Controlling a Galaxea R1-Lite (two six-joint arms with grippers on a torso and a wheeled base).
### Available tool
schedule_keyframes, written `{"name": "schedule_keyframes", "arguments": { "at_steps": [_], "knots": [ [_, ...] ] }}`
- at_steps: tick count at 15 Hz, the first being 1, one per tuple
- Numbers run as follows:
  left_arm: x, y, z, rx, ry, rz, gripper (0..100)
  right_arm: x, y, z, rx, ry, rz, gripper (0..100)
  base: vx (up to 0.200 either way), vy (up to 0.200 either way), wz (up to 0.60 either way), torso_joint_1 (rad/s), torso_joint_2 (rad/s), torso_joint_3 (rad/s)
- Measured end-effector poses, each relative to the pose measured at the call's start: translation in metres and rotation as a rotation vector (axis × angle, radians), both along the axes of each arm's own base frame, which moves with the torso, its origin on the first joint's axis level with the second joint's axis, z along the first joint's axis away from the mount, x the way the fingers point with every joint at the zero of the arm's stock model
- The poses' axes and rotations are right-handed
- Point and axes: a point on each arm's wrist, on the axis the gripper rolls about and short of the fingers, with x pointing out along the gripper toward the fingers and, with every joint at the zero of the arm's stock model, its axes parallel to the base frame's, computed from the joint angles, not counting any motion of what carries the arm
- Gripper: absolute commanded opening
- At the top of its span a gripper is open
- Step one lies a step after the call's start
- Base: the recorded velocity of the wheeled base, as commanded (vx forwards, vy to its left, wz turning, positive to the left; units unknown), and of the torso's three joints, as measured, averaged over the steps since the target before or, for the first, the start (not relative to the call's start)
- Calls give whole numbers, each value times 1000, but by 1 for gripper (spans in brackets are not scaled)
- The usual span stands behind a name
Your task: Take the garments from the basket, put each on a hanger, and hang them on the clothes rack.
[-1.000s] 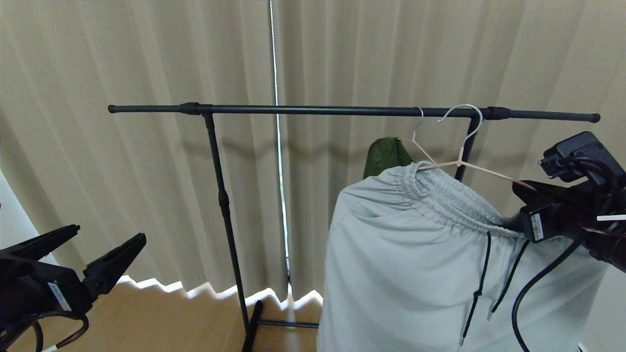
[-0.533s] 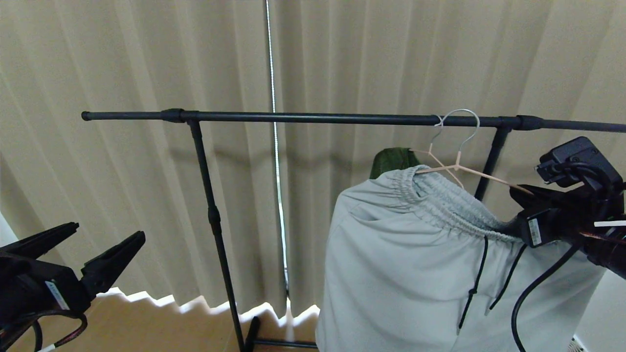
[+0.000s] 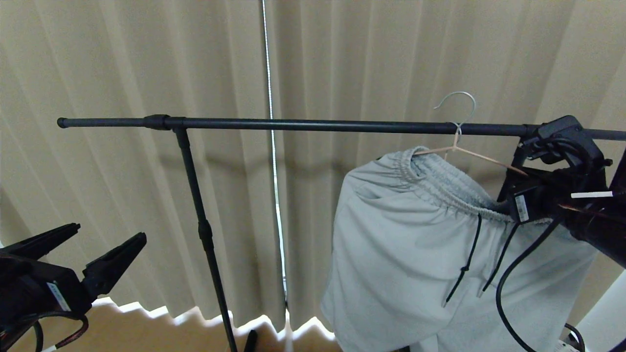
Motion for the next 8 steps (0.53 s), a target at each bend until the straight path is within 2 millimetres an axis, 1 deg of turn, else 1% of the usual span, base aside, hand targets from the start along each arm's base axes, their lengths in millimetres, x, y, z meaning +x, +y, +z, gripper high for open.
{"name": "schedule_keyframes", "arguments": {
  "at_steps": [2,3,4,6,8],
  "knots": [
    [2,0,-2,8,11,1,100,16,6,4,-27,2,-35,0,0,0,0,0,0,0],
    [2,-1,-3,11,18,0,100,23,11,7,-36,-2,-47,0,0,0,0,0,0,0],
    [3,-1,-4,13,23,1,100,29,21,9,-45,0,-47,0,0,0,0,0,0,0],
    [4,-1,-5,15,30,0,100,35,44,4,-79,44,-31,0,0,0,0,0,0,0],
    [4,-1,-6,17,34,-1,100,41,57,-3,-109,79,-43,0,0,0,0,0,0,0]
  ]
}}
